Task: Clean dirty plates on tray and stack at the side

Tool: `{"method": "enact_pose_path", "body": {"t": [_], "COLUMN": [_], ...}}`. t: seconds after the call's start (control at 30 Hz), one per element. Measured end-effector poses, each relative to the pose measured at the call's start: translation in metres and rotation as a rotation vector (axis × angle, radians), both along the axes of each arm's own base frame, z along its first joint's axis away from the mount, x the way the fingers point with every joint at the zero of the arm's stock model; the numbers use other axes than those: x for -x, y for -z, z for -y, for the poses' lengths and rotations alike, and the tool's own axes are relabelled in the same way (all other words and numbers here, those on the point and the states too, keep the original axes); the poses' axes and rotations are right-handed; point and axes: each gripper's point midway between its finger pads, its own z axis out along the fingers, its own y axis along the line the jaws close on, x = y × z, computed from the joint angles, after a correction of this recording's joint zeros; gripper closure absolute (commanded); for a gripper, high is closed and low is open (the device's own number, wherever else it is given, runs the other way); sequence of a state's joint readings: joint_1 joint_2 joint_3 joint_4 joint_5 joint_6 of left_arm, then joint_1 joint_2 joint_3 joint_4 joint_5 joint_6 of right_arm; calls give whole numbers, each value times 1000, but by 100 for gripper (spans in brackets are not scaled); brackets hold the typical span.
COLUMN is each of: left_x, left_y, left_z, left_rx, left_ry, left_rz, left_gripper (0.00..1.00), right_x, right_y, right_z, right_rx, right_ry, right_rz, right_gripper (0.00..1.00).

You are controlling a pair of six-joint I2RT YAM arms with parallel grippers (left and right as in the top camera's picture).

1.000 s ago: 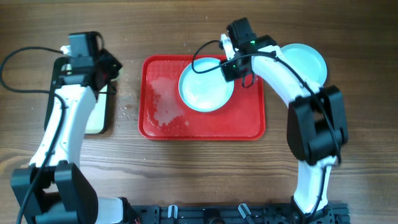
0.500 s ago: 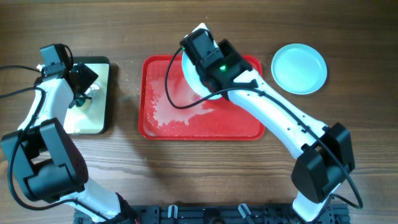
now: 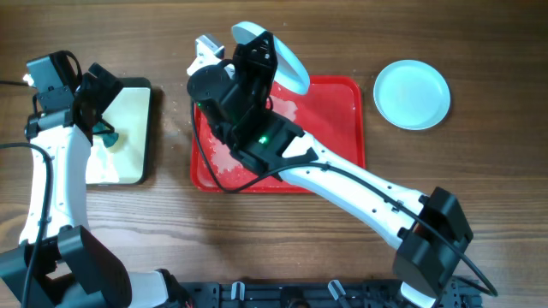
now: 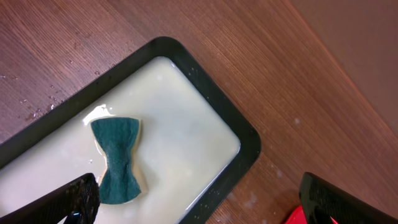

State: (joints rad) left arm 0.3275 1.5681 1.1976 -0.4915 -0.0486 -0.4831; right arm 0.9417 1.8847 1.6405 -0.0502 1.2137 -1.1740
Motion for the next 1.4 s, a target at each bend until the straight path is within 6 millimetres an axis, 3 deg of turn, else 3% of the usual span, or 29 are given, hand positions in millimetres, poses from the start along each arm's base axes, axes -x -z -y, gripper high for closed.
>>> {"method": "enact_pose_path", "body": {"t": [0.2, 0.37, 0.4, 0.5, 0.53, 0.57, 0.6, 0.67, 0.77, 0.9, 0.93, 0.97, 1.0, 1.07, 1.17, 1.23, 1.4], "left_x": [-2, -2, -2, -2, -2, -2, -2, -2, -2, -2, -2, -2, -2, -2, -2, -2, -2], "left_y": [0, 0, 0, 0, 0, 1, 0, 0, 1, 1, 1, 1, 1, 1, 1, 1, 1], "left_z": [5, 6, 7, 7, 7, 7, 6, 7, 7, 7, 7, 7, 7, 7, 7, 7, 7], "left_rx": [24, 29, 29, 29, 29, 30, 29, 29, 29, 30, 30, 30, 30, 30, 30, 30, 29], "left_ry": [21, 26, 26, 26, 26, 26, 26, 26, 26, 26, 26, 26, 26, 26, 26, 26, 26], "left_rz": [8, 8, 8, 8, 9, 8, 9, 9, 8, 7, 8, 8, 7, 8, 8, 8, 8], "left_gripper": [0, 0, 0, 0, 0, 0, 0, 0, 0, 0, 0, 0, 0, 0, 0, 0, 0], "right_x": [2, 9, 6, -7, -7, -1, 13, 31, 12, -33, -43, -54, -58, -61, -46, -37, -33], "right_y": [7, 82, 81, 42, 42, 58, 90, 133, 132, 132, 130, 127, 127, 131, 143, 164, 226], "right_z": [-5, -3, 2, 17, 19, 18, 18, 9, 17, 99, 129, 172, 195, 278, 349, 384, 409], "right_rx": [-12, 22, -2, -160, -178, -132, -66, -122, -406, -809, -926, -1082, -1164, -1409, -1556, -1611, -1642], "right_ry": [-26, -157, -129, 10, 23, -17, -89, -189, -106, 149, 209, 289, 329, 470, 627, 738, 887], "right_rz": [-20, -328, -310, -95, -86, -191, -373, -599, -565, -530, -526, -519, -521, -509, -490, -487, -563], "right_gripper": [96, 96, 96, 96, 96, 96, 96, 96, 96, 96, 96, 96, 95, 96, 96, 96, 96]}}
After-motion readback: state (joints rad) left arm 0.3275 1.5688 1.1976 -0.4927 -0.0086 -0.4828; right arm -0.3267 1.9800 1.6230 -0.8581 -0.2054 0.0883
